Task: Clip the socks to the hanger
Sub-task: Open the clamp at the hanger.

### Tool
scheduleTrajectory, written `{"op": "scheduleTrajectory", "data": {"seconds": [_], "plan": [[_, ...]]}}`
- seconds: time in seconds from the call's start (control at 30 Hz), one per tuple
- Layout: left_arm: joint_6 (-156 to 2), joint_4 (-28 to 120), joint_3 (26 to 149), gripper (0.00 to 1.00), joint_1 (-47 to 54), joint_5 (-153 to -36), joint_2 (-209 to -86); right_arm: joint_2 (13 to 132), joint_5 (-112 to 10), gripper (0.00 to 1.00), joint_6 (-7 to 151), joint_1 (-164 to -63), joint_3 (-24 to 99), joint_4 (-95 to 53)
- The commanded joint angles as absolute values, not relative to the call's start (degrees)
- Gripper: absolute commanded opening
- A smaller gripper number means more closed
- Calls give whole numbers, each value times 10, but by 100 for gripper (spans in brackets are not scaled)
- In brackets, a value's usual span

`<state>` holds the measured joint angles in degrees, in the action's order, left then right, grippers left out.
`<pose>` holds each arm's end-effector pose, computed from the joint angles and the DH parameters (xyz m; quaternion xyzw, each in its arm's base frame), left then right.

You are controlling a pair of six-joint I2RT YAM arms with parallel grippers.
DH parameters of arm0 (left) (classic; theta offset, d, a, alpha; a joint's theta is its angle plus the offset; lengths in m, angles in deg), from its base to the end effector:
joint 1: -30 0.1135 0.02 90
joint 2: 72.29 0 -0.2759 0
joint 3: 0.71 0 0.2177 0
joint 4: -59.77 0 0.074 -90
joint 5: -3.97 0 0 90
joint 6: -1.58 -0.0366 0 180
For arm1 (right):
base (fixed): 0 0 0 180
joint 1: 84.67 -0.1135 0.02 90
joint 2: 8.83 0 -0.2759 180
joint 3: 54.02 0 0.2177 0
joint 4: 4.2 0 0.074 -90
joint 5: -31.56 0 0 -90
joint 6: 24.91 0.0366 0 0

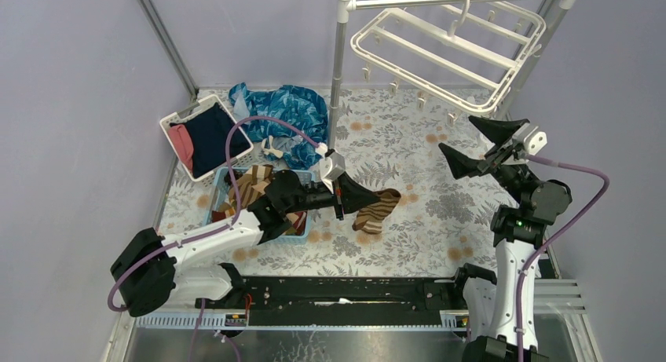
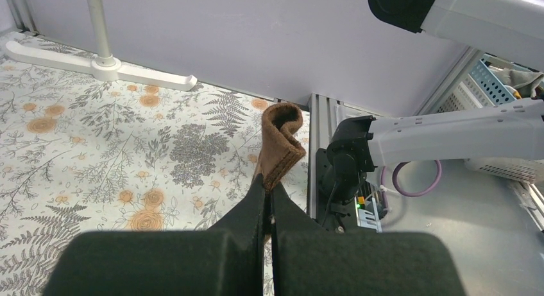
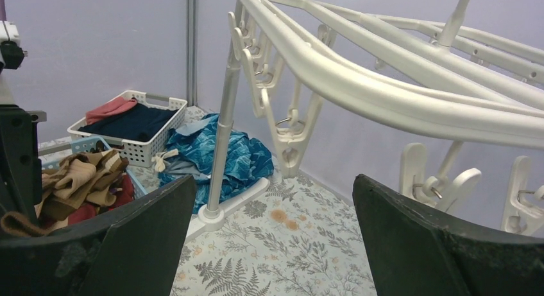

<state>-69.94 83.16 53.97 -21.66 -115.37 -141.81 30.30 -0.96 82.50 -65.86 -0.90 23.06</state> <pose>0.1340 -0.1983 0.3319 0.3641 0.5501 -0.5565 0.5051 0.0929 0.0010 0.4020 -0.3038 0.4801 0.1887 0.8010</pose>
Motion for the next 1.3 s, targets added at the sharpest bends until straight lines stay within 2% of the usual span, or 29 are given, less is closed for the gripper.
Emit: {"op": "scheduleTrajectory", "data": {"seconds": [0.0, 0.77, 1.27], "plan": [[-713, 864, 544, 0, -217, -1143, -1424, 327, -27, 100, 860, -663, 24, 285], [-685, 903, 544, 0, -216, -1127, -1447, 402, -46, 99, 883, -708, 95, 287], [-669, 908, 547, 0, -216, -1127, -1449, 393, -102, 91, 947, -710, 79, 281]]}}
